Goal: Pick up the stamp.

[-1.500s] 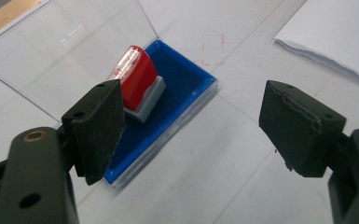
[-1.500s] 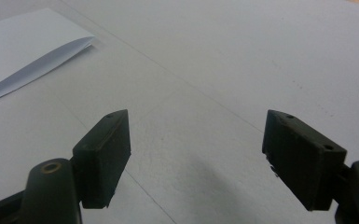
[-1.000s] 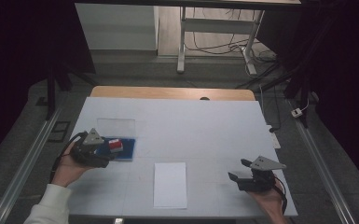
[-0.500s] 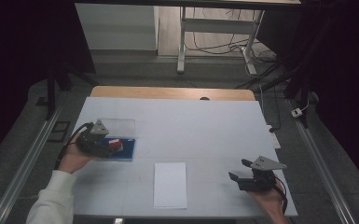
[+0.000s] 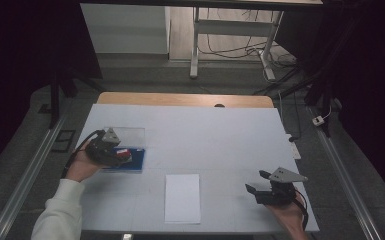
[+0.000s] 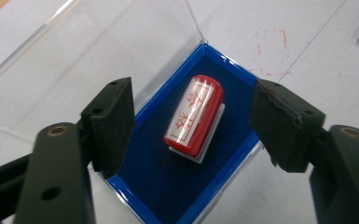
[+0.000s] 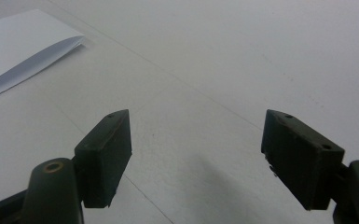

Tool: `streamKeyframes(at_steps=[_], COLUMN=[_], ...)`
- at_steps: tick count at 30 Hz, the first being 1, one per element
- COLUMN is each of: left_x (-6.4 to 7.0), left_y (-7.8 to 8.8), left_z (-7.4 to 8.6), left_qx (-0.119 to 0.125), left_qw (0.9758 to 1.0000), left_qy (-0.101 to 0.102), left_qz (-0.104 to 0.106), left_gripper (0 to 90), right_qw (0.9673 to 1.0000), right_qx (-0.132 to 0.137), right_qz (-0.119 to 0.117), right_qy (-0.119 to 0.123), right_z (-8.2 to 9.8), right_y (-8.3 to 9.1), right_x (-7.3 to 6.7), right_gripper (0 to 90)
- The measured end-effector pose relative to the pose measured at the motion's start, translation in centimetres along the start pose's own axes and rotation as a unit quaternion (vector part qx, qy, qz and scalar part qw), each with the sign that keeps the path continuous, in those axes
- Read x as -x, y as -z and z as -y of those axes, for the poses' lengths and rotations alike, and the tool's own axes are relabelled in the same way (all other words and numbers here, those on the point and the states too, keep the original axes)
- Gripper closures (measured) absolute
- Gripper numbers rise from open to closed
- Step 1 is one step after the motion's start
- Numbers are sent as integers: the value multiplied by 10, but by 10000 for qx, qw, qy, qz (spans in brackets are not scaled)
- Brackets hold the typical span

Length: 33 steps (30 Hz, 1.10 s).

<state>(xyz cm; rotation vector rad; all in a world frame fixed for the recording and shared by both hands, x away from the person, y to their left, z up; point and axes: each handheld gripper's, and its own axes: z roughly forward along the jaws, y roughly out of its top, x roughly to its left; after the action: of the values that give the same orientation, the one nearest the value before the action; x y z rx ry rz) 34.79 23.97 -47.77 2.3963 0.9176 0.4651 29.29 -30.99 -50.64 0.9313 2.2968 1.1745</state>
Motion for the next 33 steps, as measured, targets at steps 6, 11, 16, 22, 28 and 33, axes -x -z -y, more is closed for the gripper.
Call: streamKeyframes(at_steps=[6, 11, 16, 22, 28, 33], left_x=[1, -2, -3, -3, -3, -3], left_y=[-7, -8, -8, -11, -11, -10], left_z=[-2, -1, 0, 2, 3, 3], left_qx=[-11, -25, 1, -151, -118, -73], left_qw=[9999, 9999, 9998, 9995, 9991, 9985], left_qy=[-132, -114, -137, -229, -341, -475], left_qz=[-30, 67, 148, 161, 203, 264], left_gripper=[401, 458, 518, 578, 668, 693], right_qw=[10000, 10000, 9999, 10000, 10000, 10000], right_qx=[-55, -90, -97, -33, -41, -14], right_qz=[4, 31, 46, 34, 16, 18], right_qy=[33, 27, 33, 23, 32, 17], right_z=[0, 1, 1, 1, 2, 2], right_y=[-2, -2, -2, -1, -1, 0], right_x=[-1, -2, -2, 0, 0, 1], right_gripper=[240, 241, 241, 241, 240, 240])
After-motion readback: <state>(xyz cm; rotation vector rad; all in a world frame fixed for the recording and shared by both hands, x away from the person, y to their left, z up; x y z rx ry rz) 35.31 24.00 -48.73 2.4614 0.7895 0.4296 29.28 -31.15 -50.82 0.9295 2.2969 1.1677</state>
